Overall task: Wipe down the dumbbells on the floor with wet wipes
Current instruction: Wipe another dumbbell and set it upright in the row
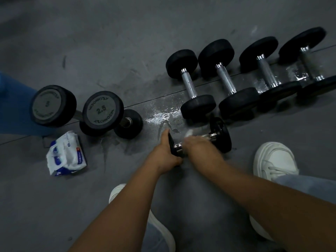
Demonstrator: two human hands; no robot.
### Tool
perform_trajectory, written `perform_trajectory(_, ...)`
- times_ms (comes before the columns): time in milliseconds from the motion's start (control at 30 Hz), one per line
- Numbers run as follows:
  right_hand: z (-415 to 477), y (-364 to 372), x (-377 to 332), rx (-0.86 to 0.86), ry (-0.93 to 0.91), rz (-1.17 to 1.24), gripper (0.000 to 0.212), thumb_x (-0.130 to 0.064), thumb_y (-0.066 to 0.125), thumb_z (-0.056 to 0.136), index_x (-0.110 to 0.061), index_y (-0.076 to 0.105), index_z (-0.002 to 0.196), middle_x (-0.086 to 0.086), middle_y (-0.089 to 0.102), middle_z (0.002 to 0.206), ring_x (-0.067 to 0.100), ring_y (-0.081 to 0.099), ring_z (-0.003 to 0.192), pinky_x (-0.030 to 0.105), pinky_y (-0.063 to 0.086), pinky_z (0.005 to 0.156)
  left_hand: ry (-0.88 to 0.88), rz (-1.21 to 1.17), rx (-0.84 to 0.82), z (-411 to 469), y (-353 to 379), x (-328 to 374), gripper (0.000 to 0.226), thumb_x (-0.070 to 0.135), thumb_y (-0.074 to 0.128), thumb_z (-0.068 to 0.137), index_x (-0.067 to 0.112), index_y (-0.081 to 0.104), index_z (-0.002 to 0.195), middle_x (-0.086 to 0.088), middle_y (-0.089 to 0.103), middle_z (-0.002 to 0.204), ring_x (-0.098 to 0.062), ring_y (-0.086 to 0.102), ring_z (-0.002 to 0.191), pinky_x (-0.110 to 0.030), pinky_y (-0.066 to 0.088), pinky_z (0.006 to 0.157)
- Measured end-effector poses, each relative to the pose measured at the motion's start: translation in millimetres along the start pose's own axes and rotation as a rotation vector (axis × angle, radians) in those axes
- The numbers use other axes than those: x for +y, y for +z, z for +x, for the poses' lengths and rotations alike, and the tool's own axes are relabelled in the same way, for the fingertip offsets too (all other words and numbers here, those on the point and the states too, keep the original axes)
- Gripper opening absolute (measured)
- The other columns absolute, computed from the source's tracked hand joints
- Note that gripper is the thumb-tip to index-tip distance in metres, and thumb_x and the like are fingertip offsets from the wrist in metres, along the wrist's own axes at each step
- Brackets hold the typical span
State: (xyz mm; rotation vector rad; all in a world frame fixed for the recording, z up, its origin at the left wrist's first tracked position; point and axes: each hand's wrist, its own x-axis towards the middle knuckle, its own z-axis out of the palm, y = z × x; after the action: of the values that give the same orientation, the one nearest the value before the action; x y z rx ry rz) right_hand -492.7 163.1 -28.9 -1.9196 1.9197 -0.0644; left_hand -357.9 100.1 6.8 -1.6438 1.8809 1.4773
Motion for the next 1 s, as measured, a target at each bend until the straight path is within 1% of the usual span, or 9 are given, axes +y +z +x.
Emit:
perform_trajectory(33,-3.8,4.4,-2.4,0.003,-0.084,0.018,0.017,-0.019,0.054,0.085,-0.018,0.065,0.099,0.005,0.065,0.102,0.024,0.061,0.097,0.033,0.042,0.086,0.005,0.002,-0.004,-0.2,0.0,0.2,0.116,0.01,0.076,0.073,0.034,-0.002,0.156,-0.002,0.055,0.115,-0.023,0.061,0.099,-0.029,0.052,0.084)
perform_trajectory(167,-7.0,14.4,11.8,0.151,0.166,0.051,0.025,-0.018,0.052,0.082,-0.021,0.064,0.103,0.002,0.066,0.112,0.02,0.06,0.107,0.035,0.038,0.094,-0.006,-0.001,0.005,2.9,0.0,-1.8,0.116,0.01,0.075,0.072,0.035,0.0,0.156,-0.004,0.054,0.116,-0.024,0.061,0.1,-0.029,0.052,0.083)
perform_trajectory(267,-13.1,26.9,-2.4,0.114,-0.106,-0.046,0.028,-0.019,0.06,0.076,-0.018,0.066,0.104,0.004,0.066,0.113,0.02,0.063,0.103,0.035,0.043,0.093,0.001,-0.007,-0.002,3.6,-0.2,-0.9,0.116,0.011,0.076,0.073,0.034,-0.001,0.156,-0.003,0.054,0.114,-0.024,0.061,0.101,-0.029,0.052,0.084)
perform_trajectory(367,-8.1,16.1,17.3,0.135,0.05,-0.033,0.037,-0.021,0.063,0.074,-0.019,0.063,0.111,0.002,0.067,0.111,0.019,0.062,0.106,0.04,0.035,0.099,-0.001,-0.005,0.005,3.5,-0.2,-3.4,0.114,0.011,0.076,0.073,0.034,0.001,0.156,-0.003,0.055,0.115,-0.022,0.06,0.098,-0.026,0.05,0.082)
perform_trajectory(433,-5.1,11.5,24.2,0.029,0.097,-0.106,0.042,-0.026,0.057,0.081,-0.02,0.054,0.122,0.003,0.062,0.12,0.023,0.055,0.115,0.043,0.031,0.103,0.009,0.043,0.033,7.3,-0.3,-4.8,0.113,0.015,0.077,0.071,0.035,0.003,0.155,-0.007,0.058,0.122,-0.025,0.061,0.102,-0.03,0.051,0.087)
perform_trajectory(633,23.7,-31.9,32.5,-0.536,0.02,0.044,0.025,-0.026,0.061,0.085,-0.023,0.057,0.11,0.006,0.062,0.113,0.027,0.059,0.106,0.034,0.046,0.086,-0.064,0.028,0.016,11.5,-5.6,-5.8,0.103,0.048,0.072,0.06,0.034,0.024,0.15,-0.012,0.056,0.131,-0.031,0.063,0.104,-0.043,0.057,0.085)
perform_trajectory(700,15.0,-35.0,34.3,-0.63,0.027,0.057,0.025,-0.024,0.064,0.083,-0.022,0.06,0.107,0.005,0.062,0.108,0.027,0.06,0.102,0.035,0.049,0.083,-0.075,0.07,0.023,10.1,-4.5,-9.1,0.091,0.045,0.069,0.071,0.034,0.026,0.15,-0.012,0.057,0.131,-0.03,0.062,0.105,-0.039,0.055,0.088)
perform_trajectory(833,2.8,-28.2,28.8,-0.493,0.115,0.188,0.023,-0.044,0.053,0.089,-0.024,0.059,0.098,0.005,0.064,0.107,0.026,0.06,0.1,0.033,0.047,0.082,0.075,0.326,0.106,-0.8,9.2,-10.9,0.075,0.043,0.056,0.092,0.035,0.014,0.154,-0.015,0.058,0.134,-0.034,0.058,0.116,-0.035,0.047,0.093)
perform_trajectory(1000,-33.9,13.4,-3.0,-0.048,0.369,0.035,0.03,-0.019,0.042,0.089,-0.022,0.065,0.109,0.002,0.067,0.111,0.024,0.057,0.111,0.037,0.037,0.099,0.132,0.309,-0.028,-5.7,13.1,-20.3,0.124,0.031,0.082,0.065,0.033,-0.004,0.154,-0.009,0.055,0.13,-0.026,0.059,0.108,-0.032,0.05,0.09)
